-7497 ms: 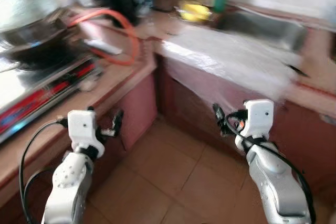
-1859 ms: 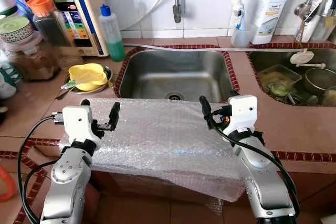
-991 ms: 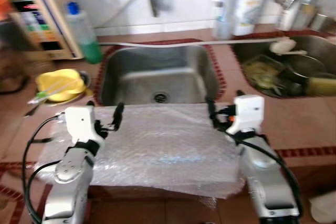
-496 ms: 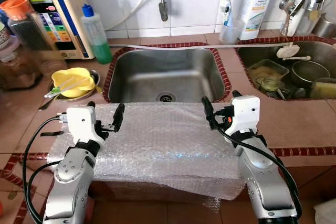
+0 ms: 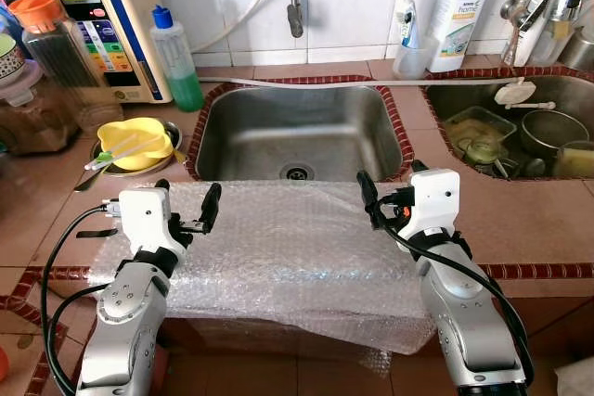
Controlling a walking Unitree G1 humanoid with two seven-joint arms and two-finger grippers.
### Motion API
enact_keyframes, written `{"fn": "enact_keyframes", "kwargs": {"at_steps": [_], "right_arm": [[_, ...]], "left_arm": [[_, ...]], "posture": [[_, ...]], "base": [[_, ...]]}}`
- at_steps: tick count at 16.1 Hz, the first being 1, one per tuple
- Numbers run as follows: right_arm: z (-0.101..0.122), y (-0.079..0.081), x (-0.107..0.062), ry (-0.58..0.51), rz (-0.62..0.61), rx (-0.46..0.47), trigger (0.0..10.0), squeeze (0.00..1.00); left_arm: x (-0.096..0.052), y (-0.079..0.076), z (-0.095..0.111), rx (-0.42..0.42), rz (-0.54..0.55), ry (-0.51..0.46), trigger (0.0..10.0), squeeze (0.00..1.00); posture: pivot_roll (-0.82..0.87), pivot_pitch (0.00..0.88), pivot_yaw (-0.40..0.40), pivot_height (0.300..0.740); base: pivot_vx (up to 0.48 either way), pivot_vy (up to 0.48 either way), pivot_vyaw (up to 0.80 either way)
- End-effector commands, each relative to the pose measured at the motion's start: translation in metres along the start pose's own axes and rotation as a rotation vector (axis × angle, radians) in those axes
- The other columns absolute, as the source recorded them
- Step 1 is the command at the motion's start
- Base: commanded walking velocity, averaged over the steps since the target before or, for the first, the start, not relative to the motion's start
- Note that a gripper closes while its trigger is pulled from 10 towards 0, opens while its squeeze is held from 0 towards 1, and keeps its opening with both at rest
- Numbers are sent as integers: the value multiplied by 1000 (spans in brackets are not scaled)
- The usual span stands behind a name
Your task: Kitchen organization
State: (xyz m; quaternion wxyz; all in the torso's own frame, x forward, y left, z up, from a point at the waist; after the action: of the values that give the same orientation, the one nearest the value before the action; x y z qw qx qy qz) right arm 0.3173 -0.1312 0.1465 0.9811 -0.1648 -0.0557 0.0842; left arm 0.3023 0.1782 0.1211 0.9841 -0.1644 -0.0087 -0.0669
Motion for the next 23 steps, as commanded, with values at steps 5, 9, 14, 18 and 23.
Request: {"fn": "enact_keyframes", "kwargs": {"at_steps": [5,9,14,18,23], "right_arm": [[4,0,1,-11,-5,4,10000,0],[4,0,0,-10,-6,5,10000,0],[3,1,0,-10,-6,5,10000,0],[3,0,-1,-10,-9,2,10000,0],[2,0,-2,-5,-7,1,10000,0]], "left_arm": [[-1,1,2,13,1,1,10000,0],[-1,1,2,18,-3,2,10000,0],[-2,-2,4,16,-18,-11,10000,0],[-3,-5,2,15,-30,-6,10000,0],[-3,-7,2,9,-37,-5,10000,0]], "posture": [[-186,83,97,740],[-188,82,102,740],[-184,80,101,740],[-185,81,101,740],[-188,87,101,740]], "base": [[0,115,0],[0,334,0],[0,179,0],[0,0,0],[0,0,-548]]}}
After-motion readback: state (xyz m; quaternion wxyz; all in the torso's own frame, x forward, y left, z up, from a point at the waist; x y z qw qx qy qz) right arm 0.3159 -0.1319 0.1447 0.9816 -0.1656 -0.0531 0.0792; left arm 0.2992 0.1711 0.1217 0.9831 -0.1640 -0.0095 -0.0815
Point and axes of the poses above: a point about 5 cm out from each wrist's last joint towards the gripper, its own x axis pointing out of the wrist towards the gripper, its own z axis along the axis of the wrist's last joint, y = z × x, the point moved 3 cm from there along x, pointing out of the wrist towards the gripper, and after that the axes turned 14 degrees about -x, right-handed, at the moved point
